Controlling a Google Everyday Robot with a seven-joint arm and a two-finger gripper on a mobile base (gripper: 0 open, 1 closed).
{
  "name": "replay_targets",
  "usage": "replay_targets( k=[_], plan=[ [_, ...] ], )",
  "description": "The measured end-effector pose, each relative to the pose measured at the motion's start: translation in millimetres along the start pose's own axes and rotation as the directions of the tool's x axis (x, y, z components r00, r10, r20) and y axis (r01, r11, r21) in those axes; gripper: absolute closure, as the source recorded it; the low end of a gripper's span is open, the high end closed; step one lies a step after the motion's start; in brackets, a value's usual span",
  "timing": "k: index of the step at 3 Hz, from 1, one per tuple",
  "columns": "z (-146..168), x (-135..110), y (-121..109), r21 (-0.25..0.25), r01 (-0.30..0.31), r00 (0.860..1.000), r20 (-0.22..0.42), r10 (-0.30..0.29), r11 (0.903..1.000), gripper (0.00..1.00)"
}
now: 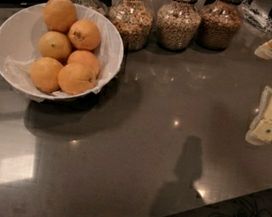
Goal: Pick orange from white bowl
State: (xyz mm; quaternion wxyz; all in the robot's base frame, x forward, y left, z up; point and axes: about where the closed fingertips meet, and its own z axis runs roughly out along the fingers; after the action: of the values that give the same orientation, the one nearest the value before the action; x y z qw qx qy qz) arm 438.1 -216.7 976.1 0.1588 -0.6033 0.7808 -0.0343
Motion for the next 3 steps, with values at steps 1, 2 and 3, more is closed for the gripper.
replay_targets(
  k=[1,2,3],
  plan=[
    [0,0,0,0.000,0.000,1.000,0.000,0.000,1.0000,0.00],
    [3,-12,-6,-0.005,0.014,0.999,0.029,-0.013,0.9999,0.00],
    [5,-48,-23,0.027,0.070,0.992,0.100,-0.073,0.9972,0.00]
  ],
)
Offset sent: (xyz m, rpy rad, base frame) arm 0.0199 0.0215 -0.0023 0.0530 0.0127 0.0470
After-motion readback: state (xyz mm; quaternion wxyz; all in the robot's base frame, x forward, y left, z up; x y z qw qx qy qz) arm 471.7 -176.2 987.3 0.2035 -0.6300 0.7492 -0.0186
